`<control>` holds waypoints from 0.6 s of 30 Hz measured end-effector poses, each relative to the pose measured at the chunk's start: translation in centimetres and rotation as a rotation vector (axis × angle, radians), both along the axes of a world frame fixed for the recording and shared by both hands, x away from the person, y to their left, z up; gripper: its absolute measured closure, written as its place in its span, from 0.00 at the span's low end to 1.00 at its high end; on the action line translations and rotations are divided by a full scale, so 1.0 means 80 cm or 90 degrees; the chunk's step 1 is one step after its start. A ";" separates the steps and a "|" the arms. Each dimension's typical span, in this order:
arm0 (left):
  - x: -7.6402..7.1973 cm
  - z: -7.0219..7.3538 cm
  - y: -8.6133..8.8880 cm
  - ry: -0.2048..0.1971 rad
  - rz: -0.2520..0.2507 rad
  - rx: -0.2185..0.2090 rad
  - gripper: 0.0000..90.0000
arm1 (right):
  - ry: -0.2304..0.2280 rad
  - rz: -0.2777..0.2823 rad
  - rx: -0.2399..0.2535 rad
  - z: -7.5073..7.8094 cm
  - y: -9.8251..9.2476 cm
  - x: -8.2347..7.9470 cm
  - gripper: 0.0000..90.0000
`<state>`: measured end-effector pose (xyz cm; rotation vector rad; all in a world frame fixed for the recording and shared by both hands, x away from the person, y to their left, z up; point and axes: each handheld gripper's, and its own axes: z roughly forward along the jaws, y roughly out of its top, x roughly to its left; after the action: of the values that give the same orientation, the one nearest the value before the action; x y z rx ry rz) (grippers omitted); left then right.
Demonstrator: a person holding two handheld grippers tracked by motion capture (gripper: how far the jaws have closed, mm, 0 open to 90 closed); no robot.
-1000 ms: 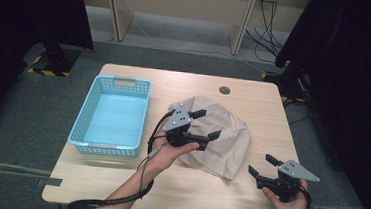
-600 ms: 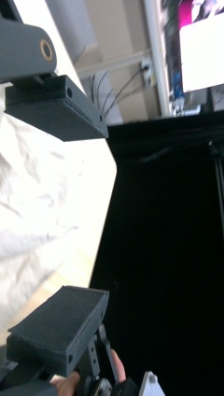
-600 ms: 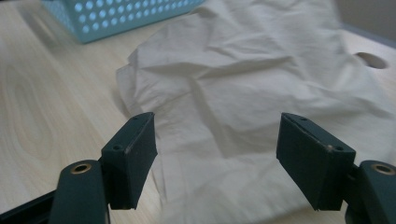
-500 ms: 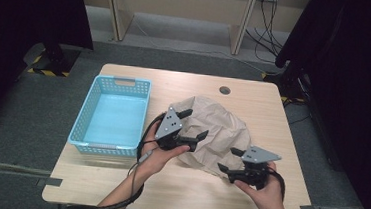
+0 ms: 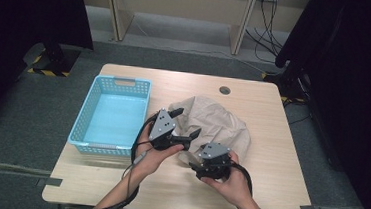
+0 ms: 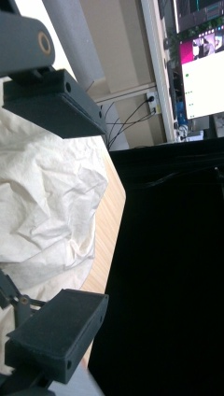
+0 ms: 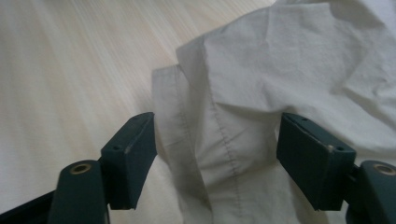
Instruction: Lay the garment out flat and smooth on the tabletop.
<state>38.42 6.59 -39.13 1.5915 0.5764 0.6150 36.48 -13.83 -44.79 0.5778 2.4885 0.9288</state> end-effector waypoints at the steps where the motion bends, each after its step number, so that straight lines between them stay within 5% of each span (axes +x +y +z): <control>1: 0.000 0.000 0.001 0.000 0.000 0.000 0.17 | -0.009 -0.001 -0.017 -0.004 0.004 0.002 0.38; 2: -0.001 0.000 0.001 0.000 0.001 -0.001 0.17 | 0.001 -0.014 -0.026 -0.007 0.008 0.002 0.43; 7: -0.002 -0.001 0.004 0.000 0.003 -0.001 0.17 | -0.049 -0.015 -0.084 -0.015 0.017 0.007 0.69; 13: -0.003 -0.001 0.006 0.001 0.000 -0.003 0.17 | -0.026 -0.036 -0.096 -0.018 0.015 0.014 0.98; 16: -0.003 -0.001 0.006 0.000 -0.002 -0.001 0.17 | -0.021 -0.040 -0.090 -0.016 0.015 0.013 0.98; 18: -0.003 -0.001 0.006 0.001 -0.001 -0.002 0.17 | -0.032 -0.027 -0.077 -0.013 0.014 0.011 0.82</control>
<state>38.21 7.05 -39.24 1.5896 0.5763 0.6118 37.39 -12.68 -45.86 0.5581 2.4579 0.7620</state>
